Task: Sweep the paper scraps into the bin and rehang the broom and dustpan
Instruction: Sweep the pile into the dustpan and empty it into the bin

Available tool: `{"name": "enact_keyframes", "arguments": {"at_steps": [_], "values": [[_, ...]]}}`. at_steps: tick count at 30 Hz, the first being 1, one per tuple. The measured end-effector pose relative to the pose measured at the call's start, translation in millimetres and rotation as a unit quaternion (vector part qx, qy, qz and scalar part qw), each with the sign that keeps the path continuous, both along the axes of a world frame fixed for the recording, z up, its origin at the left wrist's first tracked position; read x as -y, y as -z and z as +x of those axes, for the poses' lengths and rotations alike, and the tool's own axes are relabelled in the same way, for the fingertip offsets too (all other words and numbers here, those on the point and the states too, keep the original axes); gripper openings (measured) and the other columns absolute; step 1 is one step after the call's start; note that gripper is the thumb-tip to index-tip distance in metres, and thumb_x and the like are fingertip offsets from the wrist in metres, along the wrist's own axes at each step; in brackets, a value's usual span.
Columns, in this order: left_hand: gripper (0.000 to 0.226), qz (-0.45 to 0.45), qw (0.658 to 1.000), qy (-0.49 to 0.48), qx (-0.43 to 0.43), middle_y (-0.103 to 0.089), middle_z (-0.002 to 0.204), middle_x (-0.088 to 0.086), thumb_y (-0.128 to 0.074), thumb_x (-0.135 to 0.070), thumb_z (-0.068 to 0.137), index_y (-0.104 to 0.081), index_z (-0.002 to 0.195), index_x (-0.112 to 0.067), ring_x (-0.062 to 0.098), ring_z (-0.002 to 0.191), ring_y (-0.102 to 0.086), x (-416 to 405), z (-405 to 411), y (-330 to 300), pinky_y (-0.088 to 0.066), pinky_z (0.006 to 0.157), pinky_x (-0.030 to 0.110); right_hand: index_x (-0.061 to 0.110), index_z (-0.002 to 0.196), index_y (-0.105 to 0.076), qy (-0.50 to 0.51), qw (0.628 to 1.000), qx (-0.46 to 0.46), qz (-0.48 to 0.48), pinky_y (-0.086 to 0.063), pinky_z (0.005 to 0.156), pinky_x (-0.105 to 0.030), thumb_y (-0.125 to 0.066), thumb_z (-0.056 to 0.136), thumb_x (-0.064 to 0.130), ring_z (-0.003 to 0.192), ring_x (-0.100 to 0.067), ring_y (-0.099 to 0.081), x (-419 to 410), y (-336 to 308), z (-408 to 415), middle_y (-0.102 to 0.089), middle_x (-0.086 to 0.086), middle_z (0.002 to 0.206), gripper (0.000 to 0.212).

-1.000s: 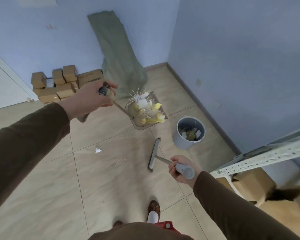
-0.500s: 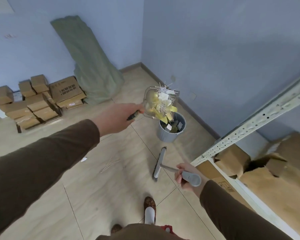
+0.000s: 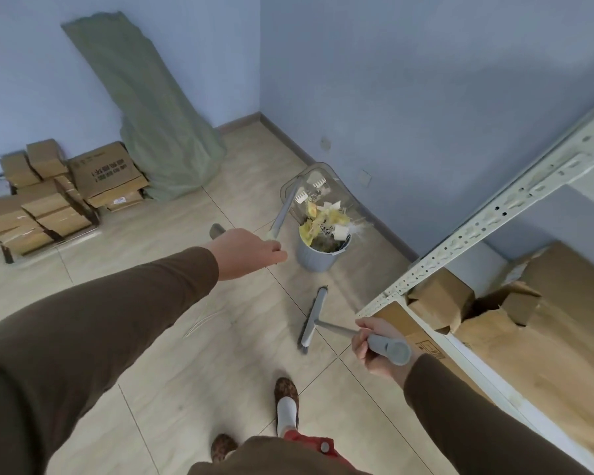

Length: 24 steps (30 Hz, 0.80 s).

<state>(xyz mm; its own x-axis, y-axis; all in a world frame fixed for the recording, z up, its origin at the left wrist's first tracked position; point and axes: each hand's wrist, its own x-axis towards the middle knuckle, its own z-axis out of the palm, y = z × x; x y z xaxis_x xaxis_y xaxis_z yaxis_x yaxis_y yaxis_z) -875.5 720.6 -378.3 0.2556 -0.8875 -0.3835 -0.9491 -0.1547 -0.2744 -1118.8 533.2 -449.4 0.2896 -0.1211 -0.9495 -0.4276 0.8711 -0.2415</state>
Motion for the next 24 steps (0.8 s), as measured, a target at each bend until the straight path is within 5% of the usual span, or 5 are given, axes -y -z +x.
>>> {"name": "enact_keyframes", "arguments": {"at_steps": [13, 24], "values": [[0.069, 0.013, 0.993, 0.100, 0.059, -0.047, 0.119, 0.007, -0.050, 0.021, 0.072, -0.037, 0.129, -0.014, 0.022, 0.042, -0.032, 0.2, 14.2, -0.7, -0.024, 0.038, 0.030, 0.012, 0.085, -0.045, -0.017, 1.000, 0.008, -0.007, -0.045, 0.031, -0.019, -0.057, 0.094, 0.018, 0.033, -0.009, -0.047, 8.6, -2.9, 8.5, -0.044, 0.000, 0.050, 0.016], [0.071, -0.036, 0.997, 0.037, 0.058, -0.051, 0.122, 0.003, -0.057, 0.020, 0.071, -0.035, 0.128, -0.016, 0.020, 0.040, -0.033, -22.9, 21.5, -2.0, -0.023, 0.037, 0.025, 0.012, 0.110, -0.041, -0.048, 0.999, -0.013, -0.014, -0.045, 0.031, -0.020, -0.063, 0.089, 0.018, 0.035, -0.011, -0.048, 3.5, 20.0, 13.4, -0.044, -0.001, 0.053, 0.031]]}}
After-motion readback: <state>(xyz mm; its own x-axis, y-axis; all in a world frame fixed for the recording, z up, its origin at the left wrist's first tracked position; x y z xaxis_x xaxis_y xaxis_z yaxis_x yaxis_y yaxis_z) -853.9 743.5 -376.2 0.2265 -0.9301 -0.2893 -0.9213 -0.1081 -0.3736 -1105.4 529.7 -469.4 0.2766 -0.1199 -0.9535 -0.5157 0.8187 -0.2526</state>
